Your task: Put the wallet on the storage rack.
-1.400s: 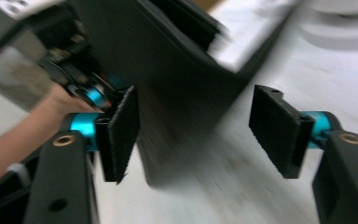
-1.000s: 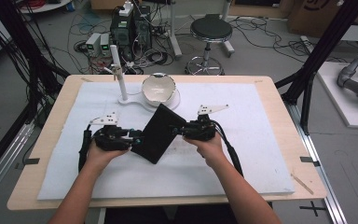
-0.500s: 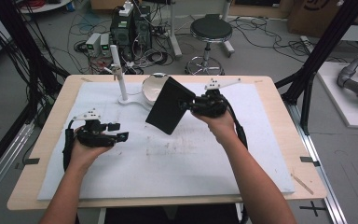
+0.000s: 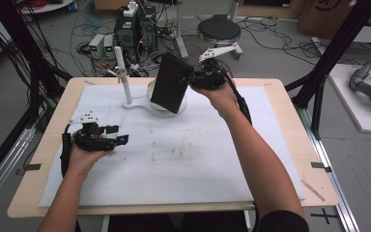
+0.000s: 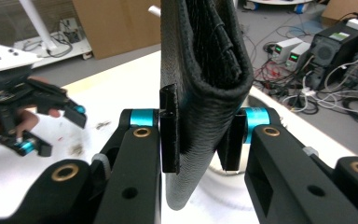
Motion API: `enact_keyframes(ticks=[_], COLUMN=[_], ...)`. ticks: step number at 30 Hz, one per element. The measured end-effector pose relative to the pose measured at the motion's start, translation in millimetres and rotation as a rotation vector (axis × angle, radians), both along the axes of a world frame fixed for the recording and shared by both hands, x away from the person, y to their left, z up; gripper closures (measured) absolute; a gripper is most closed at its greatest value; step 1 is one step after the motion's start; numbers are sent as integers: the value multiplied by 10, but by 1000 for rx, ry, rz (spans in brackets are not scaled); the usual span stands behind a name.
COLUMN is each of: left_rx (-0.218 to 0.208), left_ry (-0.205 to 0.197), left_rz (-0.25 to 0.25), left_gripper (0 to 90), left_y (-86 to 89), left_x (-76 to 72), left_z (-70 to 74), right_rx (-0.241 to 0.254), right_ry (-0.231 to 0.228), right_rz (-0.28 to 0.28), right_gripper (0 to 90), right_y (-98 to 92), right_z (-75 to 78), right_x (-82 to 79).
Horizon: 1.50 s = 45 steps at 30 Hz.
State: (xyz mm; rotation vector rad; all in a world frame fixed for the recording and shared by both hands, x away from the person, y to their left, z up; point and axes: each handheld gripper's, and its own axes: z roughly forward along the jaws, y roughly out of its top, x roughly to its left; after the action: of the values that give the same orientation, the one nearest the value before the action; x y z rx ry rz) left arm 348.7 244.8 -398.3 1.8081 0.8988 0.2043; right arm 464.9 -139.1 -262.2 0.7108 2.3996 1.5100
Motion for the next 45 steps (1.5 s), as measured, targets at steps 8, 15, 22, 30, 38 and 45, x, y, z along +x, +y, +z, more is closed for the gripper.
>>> enact_keyframes(ticks=[8, 15, 22, 30, 38, 45], left_rx=[-4, -2, 5, 19, 33, 42], left_ry=[-29, -27, -22, -16, -9, 5], left_rz=[7, 27, 23, 16, 5, 20], left_gripper=[282, 281, 281, 281, 281, 281], left_y=[1, 18, 6, -18, -67, -65], left_x=[-2, -6, -6, -5, 12, 19], left_z=[5, 12, 5, -10, -33, -55], right_rx=[-26, -44, -54, -61, -71, -38], right_ry=[-40, -45, -18, 23, 87, 64], right_rz=[-30, -65, -91, -114, -135, -181], right_gripper=[750, 750, 750, 750, 738, 530], right_y=[108, 191, 252, 309, 393, 319], right_z=[191, 229, 135, -135, -465, -384], right_x=[252, 427, 558, 669, 756, 719])
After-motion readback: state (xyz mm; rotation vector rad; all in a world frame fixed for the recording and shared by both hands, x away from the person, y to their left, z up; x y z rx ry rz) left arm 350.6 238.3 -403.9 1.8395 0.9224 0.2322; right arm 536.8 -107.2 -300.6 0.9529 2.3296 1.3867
